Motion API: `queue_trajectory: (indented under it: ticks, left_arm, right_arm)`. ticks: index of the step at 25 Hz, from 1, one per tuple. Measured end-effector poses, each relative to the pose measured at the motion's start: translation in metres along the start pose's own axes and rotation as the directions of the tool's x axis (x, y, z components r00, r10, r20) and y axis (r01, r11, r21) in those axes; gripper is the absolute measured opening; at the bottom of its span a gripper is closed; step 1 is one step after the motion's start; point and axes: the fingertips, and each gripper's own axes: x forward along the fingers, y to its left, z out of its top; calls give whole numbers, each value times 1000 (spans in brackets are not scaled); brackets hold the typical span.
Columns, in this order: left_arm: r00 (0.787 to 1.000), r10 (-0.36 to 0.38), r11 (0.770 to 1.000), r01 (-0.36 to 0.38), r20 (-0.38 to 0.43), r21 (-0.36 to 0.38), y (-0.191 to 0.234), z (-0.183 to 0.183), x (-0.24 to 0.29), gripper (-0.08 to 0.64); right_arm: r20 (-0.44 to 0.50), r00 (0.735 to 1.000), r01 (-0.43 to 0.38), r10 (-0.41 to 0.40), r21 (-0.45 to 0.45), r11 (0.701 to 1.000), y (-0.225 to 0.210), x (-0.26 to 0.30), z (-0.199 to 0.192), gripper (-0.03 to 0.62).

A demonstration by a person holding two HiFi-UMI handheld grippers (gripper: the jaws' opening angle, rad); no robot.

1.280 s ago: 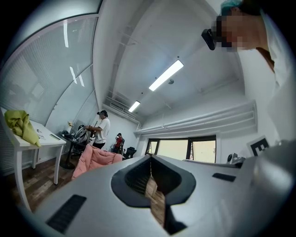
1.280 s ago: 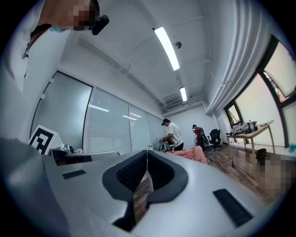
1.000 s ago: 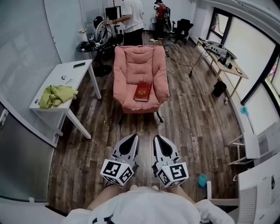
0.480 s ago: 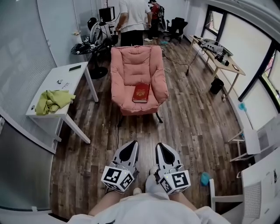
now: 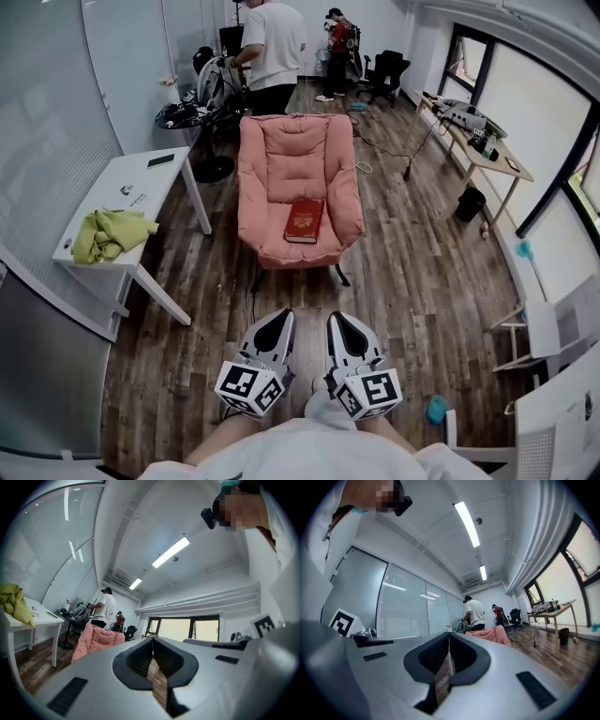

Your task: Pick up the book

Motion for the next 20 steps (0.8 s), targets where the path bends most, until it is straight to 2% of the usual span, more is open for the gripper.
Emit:
queue_trajectory:
  ticks: [5,12,17,20]
  left_arm:
    - [1000,11,1000,-11,20,10,14,7,60,3]
    - [998,28,999,-29,52,31,12,14,147,2]
    - [997,48,998,-50,60,27,12,3,188,2]
    - [998,59,998,-60,35,30,11,-8,202,3]
  right_arm:
    - [7,1000,-25,25,-13,1000,-44,47,10,26]
    - [24,998,-65,66,-17,998,-114,94,31,26]
    - [26,996,-85,85,-4,996,-153,114,31,26]
    - [15,996,-89,89,17,996,-169,124,23,26]
